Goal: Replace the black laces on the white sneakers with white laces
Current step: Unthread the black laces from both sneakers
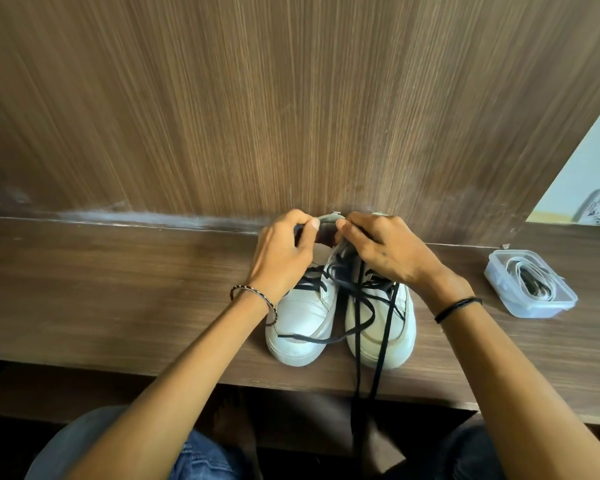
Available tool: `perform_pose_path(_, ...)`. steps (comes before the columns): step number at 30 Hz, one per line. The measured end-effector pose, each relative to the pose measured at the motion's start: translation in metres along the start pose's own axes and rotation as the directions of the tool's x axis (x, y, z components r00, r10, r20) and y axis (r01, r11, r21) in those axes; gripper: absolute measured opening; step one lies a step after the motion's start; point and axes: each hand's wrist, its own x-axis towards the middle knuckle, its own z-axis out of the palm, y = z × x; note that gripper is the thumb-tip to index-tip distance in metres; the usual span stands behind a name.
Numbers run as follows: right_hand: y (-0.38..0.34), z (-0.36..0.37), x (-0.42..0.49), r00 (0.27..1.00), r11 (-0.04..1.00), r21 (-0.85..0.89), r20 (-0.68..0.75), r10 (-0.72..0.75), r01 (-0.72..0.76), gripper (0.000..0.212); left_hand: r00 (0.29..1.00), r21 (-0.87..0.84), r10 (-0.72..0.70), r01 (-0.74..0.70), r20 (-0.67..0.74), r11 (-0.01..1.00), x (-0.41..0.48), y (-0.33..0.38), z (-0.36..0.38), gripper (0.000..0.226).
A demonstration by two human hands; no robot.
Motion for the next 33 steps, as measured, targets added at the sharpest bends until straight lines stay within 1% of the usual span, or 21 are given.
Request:
perform_pose_path(1, 0.000, 0.000, 0.000, 1.000, 1.000, -0.002, -0.002, 0.001, -0.001, 0.033, 0.993, -0.144, -0.113, 0.106, -0.044, 0.984, 0.002, 0.000, 0.001, 0.021)
perform_pose_path(2, 0.000, 0.000, 0.000, 1.000, 1.000, -0.001, -0.003, 0.001, -0.001, 0.033, 0.968, -0.339, -0.241, 0.205, -0.065, 0.918, 0.005, 0.000, 0.001, 0.023)
perform_pose_path(3, 0.000, -0.001, 0.000, 1.000, 1.000, -0.001, -0.002, -0.001, 0.001, 0.033, 0.929, -0.535, -0.365, 0.281, -0.057, 0.797, 0.008, 0.000, -0.001, 0.024)
perform_pose_path(5, 0.001, -0.001, 0.000, 1.000, 1.000, -0.004, 0.001, 0.002, -0.002, 0.034, 0.831, -0.814, -0.556, 0.342, 0.028, 0.470, 0.016, -0.001, -0.010, 0.023)
perform_pose_path(6, 0.001, -0.001, 0.000, 1.000, 1.000, -0.004, 0.002, 0.005, -0.005, 0.035, 0.796, -0.876, -0.600, 0.344, 0.080, 0.339, 0.019, -0.003, -0.014, 0.022)
perform_pose_path(7, 0.001, -0.001, 0.000, 1.000, 1.000, -0.001, 0.003, 0.011, -0.011, 0.035, 0.783, -0.896, -0.611, 0.347, 0.116, 0.275, 0.021, -0.006, -0.018, 0.023)
perform_pose_path(8, 0.001, -0.001, 0.000, 1.000, 1.000, 0.005, 0.001, 0.018, -0.018, 0.035, 0.791, -0.891, -0.598, 0.357, 0.129, 0.281, 0.021, -0.006, -0.020, 0.024)
perform_pose_path(11, 0.000, -0.001, 0.000, 0.999, 0.999, 0.017, 0.003, 0.035, -0.035, 0.035, 0.864, -0.831, -0.487, 0.361, 0.127, 0.424, 0.017, 0.000, -0.021, 0.027)
perform_pose_path(15, -0.001, -0.001, 0.000, 0.999, 0.999, 0.019, 0.006, 0.031, -0.031, 0.036, 0.892, -0.802, -0.373, 0.411, 0.255, 0.434, 0.019, 0.006, -0.028, 0.031)
perform_pose_path(16, -0.001, -0.001, 0.001, 1.000, 0.999, 0.016, 0.005, 0.031, -0.031, 0.036, 0.901, -0.747, -0.340, 0.417, 0.268, 0.518, 0.019, 0.005, -0.028, 0.031)
perform_pose_path(17, -0.001, -0.001, 0.001, 1.000, 0.999, 0.013, 0.005, 0.030, -0.030, 0.037, 0.922, -0.639, -0.286, 0.386, 0.259, 0.665, 0.017, 0.004, -0.029, 0.030)
perform_pose_path(19, -0.001, 0.000, 0.001, 1.000, 1.000, 0.005, 0.007, 0.023, -0.023, 0.038, 0.964, -0.335, -0.113, 0.192, 0.240, 0.922, 0.009, 0.006, -0.028, 0.021)
perform_pose_path(20, 0.000, 0.000, 0.002, 1.000, 1.000, -0.003, 0.006, 0.021, -0.021, 0.038, 0.960, -0.212, -0.033, 0.095, 0.278, 0.973, 0.005, 0.008, -0.027, 0.013)
perform_pose_path(21, 0.000, 0.000, 0.002, 1.000, 1.000, -0.015, 0.003, 0.021, -0.021, 0.039, 0.944, -0.088, 0.020, 0.010, 0.331, 0.996, 0.003, 0.009, -0.025, 0.018)
perform_pose_path(23, 0.000, 0.000, 0.002, 1.000, 0.999, -0.027, 0.002, 0.024, -0.024, 0.040, 0.909, 0.142, 0.081, -0.151, 0.409, 0.978, 0.001, 0.006, -0.022, 0.039)
perform_pose_path(24, 0.001, 0.000, 0.002, 1.000, 1.000, -0.021, 0.006, 0.023, -0.023, 0.039, 0.898, 0.222, 0.093, -0.205, 0.429, 0.953, 0.002, 0.005, -0.021, 0.038)
perform_pose_path(25, 0.001, 0.000, 0.002, 1.000, 1.000, -0.014, 0.010, 0.020, -0.020, 0.038, 0.891, 0.267, 0.097, -0.235, 0.444, 0.934, 0.003, 0.005, -0.022, 0.027)
perform_pose_path(26, 0.001, 0.000, 0.002, 1.000, 1.000, -0.010, 0.009, 0.016, -0.016, 0.038, 0.880, 0.292, 0.096, -0.255, 0.466, 0.922, 0.004, 0.005, -0.024, 0.012)
perform_pose_path(27, 0.000, 0.001, 0.002, 1.000, 1.000, -0.011, 0.005, 0.013, -0.013, 0.037, 0.874, 0.314, 0.093, -0.269, 0.478, 0.911, 0.005, 0.005, -0.026, 0.010)
perform_pose_path(30, 0.000, 0.002, 0.002, 1.000, 1.000, -0.018, -0.003, 0.013, -0.013, 0.035, 0.886, 0.372, 0.101, -0.290, 0.452, 0.882, 0.007, 0.002, -0.028, 0.027)
perform_pose_path(33, 0.001, 0.003, 0.003, 1.000, 1.000, -0.027, -0.008, 0.008, -0.009, 0.034, 0.932, 0.239, 0.085, -0.178, 0.352, 0.955, 0.003, -0.001, -0.019, 0.031)
